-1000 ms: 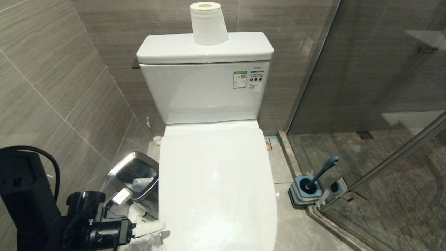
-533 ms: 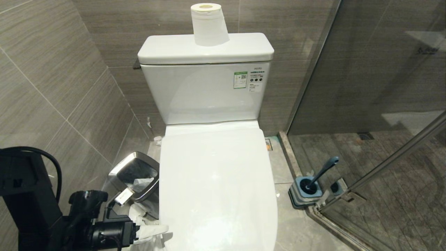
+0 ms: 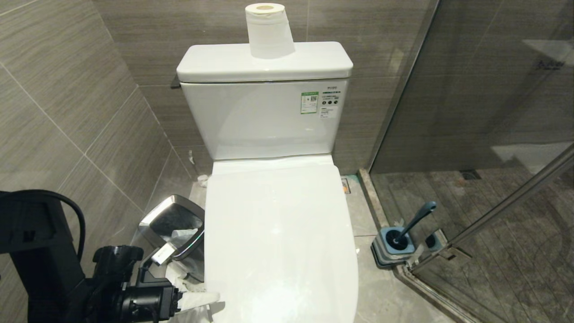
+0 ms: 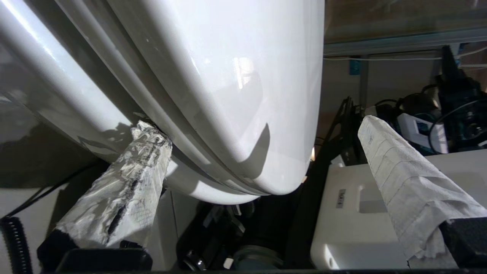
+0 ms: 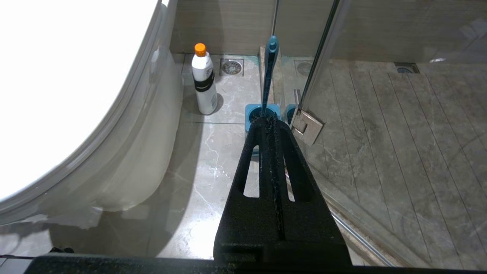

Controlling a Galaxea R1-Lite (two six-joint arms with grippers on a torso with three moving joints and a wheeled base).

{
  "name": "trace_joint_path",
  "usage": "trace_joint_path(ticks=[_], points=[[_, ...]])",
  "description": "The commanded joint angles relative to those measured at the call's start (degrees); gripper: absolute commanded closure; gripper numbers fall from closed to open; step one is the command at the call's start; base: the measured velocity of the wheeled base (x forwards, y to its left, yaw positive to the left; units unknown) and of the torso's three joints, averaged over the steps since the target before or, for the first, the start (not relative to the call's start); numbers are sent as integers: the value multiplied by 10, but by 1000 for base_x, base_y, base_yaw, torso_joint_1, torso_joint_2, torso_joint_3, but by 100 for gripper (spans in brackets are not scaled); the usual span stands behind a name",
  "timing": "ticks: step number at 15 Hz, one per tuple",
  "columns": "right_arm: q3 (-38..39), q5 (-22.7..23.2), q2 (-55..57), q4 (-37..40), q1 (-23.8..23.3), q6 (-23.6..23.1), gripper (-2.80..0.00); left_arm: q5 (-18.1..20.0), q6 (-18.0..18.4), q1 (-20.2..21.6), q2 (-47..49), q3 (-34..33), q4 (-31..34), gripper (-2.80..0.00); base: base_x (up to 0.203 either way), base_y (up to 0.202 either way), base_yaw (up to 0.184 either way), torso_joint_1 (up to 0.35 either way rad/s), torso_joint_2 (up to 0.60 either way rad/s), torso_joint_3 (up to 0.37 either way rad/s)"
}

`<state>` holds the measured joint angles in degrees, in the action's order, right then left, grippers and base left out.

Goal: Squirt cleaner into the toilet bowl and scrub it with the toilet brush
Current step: Use the left hand to lift the toilet lid slightly

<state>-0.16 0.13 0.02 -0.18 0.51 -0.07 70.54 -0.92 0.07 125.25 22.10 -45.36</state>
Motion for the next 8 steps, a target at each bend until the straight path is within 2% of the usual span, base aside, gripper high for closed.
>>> trace_joint_path(ticks=[1, 2, 8], points=[[0, 0, 1, 0, 0, 0, 0, 37, -13, 1, -8, 0, -4, -280, 0, 0, 0, 0, 0, 0], [0, 0, 1, 0, 0, 0, 0, 50, -18, 1, -13, 0, -3, -280, 0, 0, 0, 0, 0, 0], [1, 0, 1, 0, 0, 0, 0, 72, -29, 1, -26, 3, -3, -280, 0, 0, 0, 0, 0, 0]])
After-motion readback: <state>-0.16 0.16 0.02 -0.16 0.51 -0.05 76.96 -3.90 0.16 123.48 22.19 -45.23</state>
